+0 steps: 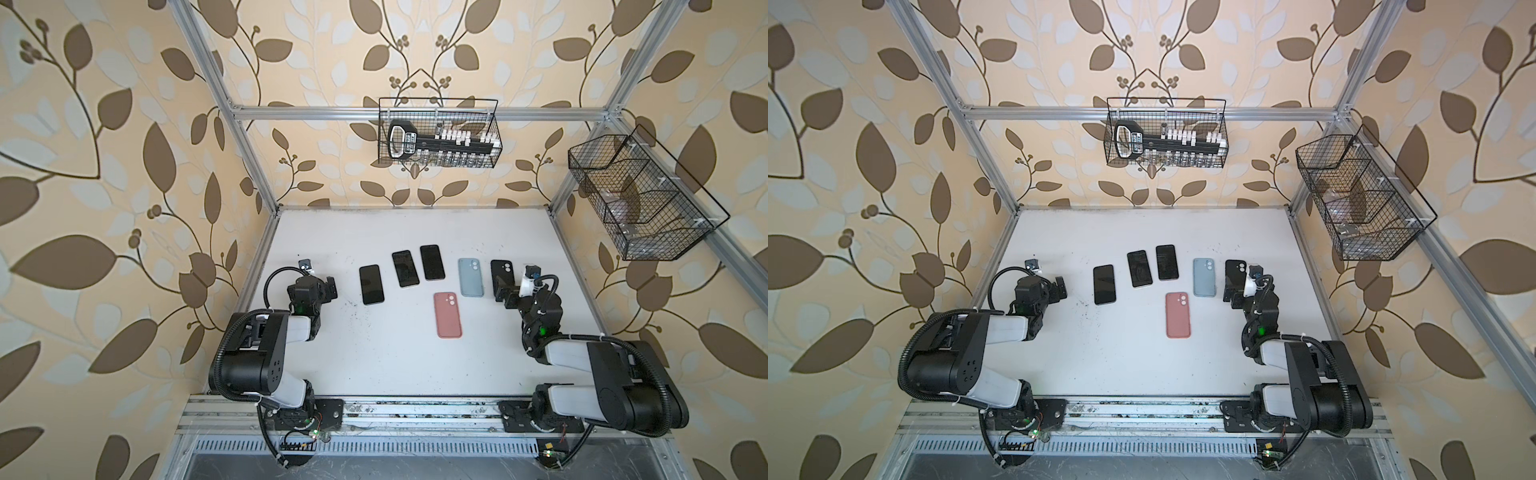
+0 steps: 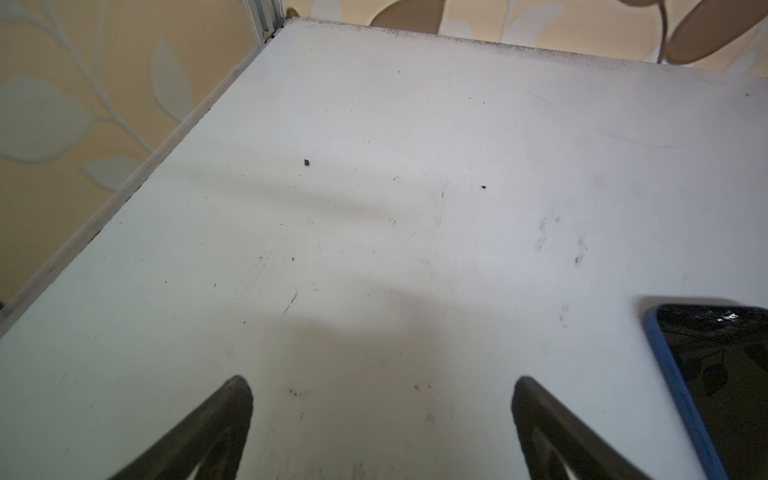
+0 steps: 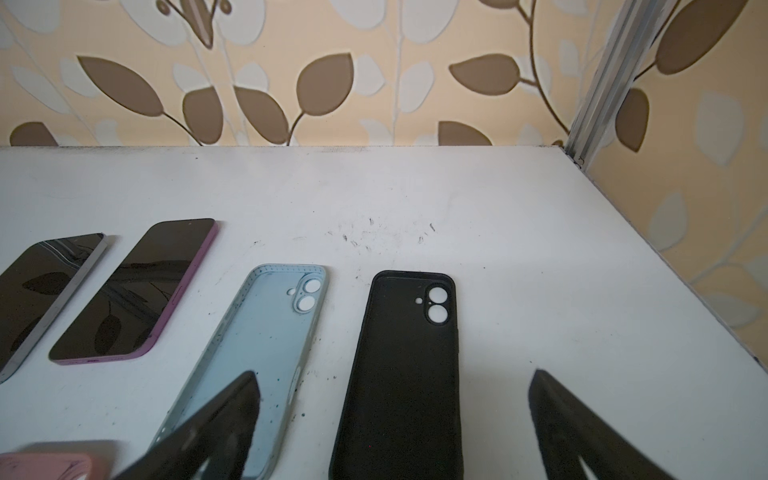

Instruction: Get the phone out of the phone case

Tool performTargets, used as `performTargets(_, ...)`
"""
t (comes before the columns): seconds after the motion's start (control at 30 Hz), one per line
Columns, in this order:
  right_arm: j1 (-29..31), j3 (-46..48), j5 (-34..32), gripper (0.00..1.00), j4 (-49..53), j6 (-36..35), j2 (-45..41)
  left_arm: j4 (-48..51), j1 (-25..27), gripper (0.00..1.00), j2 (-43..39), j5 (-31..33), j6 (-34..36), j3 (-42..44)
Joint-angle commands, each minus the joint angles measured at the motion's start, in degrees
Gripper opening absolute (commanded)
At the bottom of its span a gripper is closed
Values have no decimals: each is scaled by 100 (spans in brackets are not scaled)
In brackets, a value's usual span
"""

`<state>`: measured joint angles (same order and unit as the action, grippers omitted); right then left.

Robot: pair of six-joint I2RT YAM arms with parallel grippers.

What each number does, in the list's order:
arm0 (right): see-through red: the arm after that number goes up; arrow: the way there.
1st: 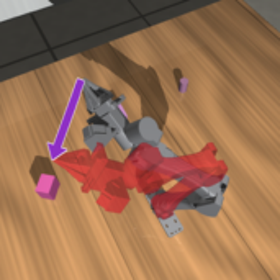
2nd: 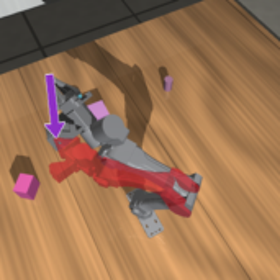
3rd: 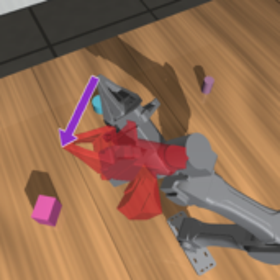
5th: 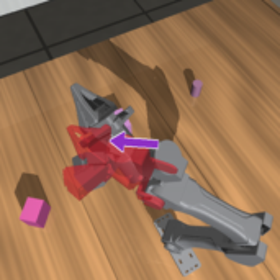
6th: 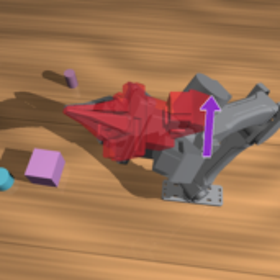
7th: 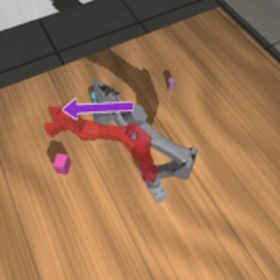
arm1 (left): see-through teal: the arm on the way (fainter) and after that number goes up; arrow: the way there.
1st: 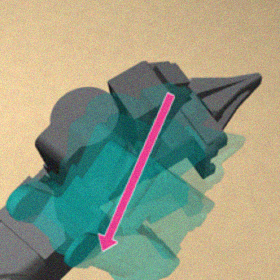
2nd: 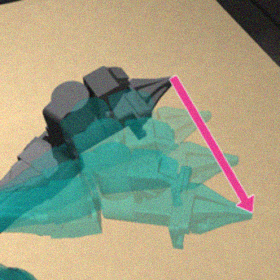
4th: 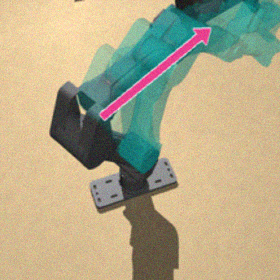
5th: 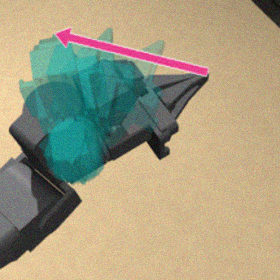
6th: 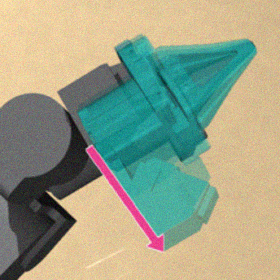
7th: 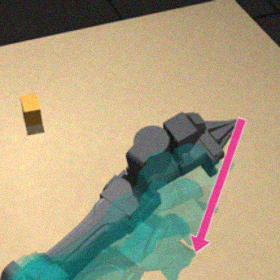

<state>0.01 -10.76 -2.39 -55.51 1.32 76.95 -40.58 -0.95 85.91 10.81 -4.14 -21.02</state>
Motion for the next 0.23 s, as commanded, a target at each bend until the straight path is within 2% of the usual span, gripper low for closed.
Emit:
performTargets(0.0, 41, -36, -59, 100, -126, -97, 59, -157, -10, 99, 14, -42, 115, -157)
performTargets(0.2, 16, -20, -14, 100, -145, -79, 42, -169, -6, 99, 17, -35, 114, -161)
